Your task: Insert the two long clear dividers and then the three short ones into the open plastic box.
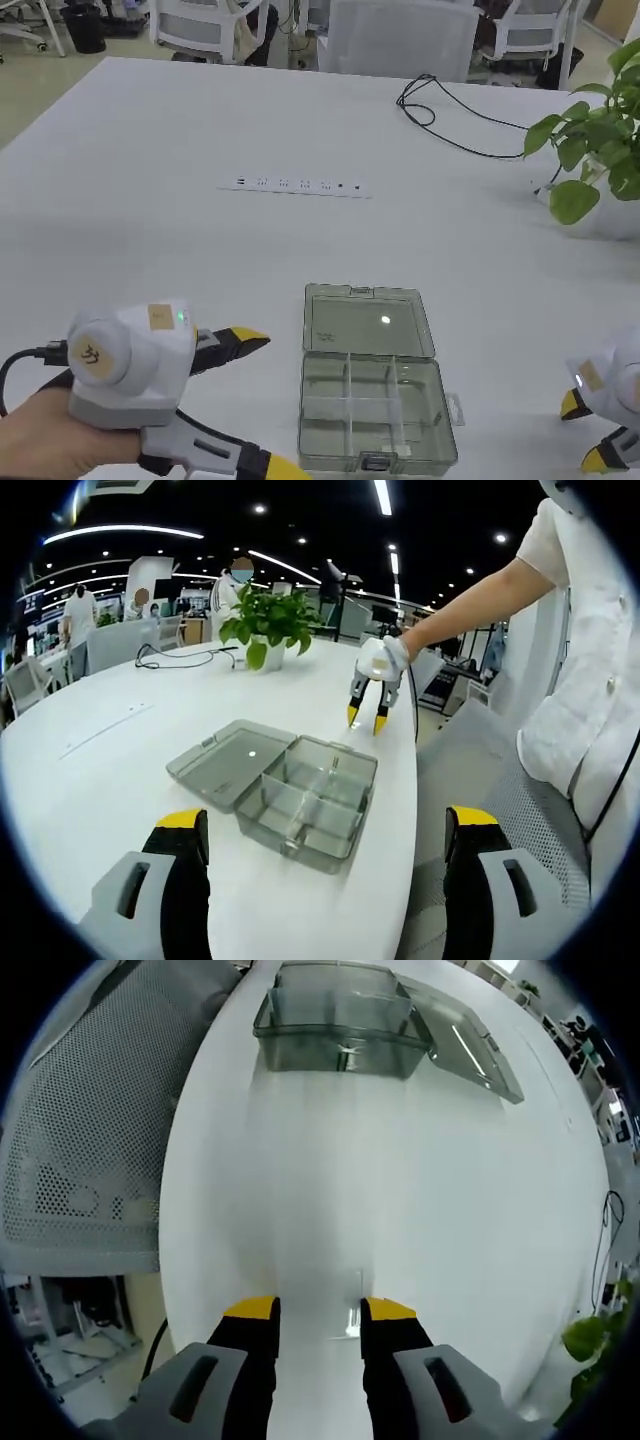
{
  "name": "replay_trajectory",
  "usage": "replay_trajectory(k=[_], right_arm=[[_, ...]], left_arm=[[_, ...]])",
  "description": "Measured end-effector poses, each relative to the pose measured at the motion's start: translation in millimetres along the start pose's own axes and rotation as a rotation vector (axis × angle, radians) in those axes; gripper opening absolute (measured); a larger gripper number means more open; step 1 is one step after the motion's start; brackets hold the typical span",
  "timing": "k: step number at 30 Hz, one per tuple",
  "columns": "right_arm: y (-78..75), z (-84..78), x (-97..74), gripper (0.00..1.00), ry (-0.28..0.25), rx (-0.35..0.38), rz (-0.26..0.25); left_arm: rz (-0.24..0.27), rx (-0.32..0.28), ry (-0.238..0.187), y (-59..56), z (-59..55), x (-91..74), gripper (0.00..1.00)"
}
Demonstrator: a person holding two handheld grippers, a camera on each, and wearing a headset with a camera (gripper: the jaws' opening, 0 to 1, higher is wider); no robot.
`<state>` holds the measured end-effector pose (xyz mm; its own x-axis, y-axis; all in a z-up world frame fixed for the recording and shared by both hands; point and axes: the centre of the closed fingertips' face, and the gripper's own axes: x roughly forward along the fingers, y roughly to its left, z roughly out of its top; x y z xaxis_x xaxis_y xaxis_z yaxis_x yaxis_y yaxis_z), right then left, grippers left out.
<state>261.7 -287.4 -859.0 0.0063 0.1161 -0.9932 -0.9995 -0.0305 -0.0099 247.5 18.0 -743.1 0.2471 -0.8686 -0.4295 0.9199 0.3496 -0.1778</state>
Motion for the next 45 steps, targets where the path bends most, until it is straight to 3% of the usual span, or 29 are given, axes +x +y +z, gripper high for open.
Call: replay_trajectory(k=[6,12,19,24,30,32,39,40,43,45], right_arm=[[-2.3,0.7,-2.6,0.33,-0.005,0.0,-0.018],[-12.8,15.6,-22.1,0.33,-0.057,0.017,-0.073],[-26.4,52.6,-57.5,0.33,-0.136,-0.011,-0.157],[-34.9,88.6,-86.2,0.33,-0.208,-0.014,-0.218],[-39.7,128.0,-110.5,0.33,-0.271,-0.023,-0.268],[-40.0,142.4,-118.2,0.33,-0.293,-0.023,-0.283],[-36.1,183.1,-139.4,0.33,-0.348,-0.04,-0.318],[-34.9,189.0,-142.2,0.33,-0.353,-0.045,-0.323],[-31.9,200.9,-147.6,0.33,-0.363,-0.057,-0.33],[-30.5,208.6,-151.2,0.33,-0.37,-0.062,-0.336]], left_arm=[[0.004,0.003,-0.001,1.3,1.5,-1.2,1.0],[0.007,0.002,-0.006,3.4,4.2,-2.0,1.0],[0.027,-0.032,-0.055,10.3,22.0,-2.1,1.0],[0.038,-0.071,-0.091,14.5,39.2,0.3,0.99],[0.045,-0.207,-0.188,19.4,67.2,5.7,0.94],[0.05,-0.25,-0.199,21.6,72.6,7.3,0.91],[0.005,-0.411,-0.288,15.3,97.2,13.9,0.83],[0.004,-0.413,-0.291,14.7,98.1,14.3,0.82],[-0.026,-0.506,-0.299,8.1,103.8,19.6,0.76],[-0.037,-0.536,-0.291,5.9,104.0,23.3,0.69]])
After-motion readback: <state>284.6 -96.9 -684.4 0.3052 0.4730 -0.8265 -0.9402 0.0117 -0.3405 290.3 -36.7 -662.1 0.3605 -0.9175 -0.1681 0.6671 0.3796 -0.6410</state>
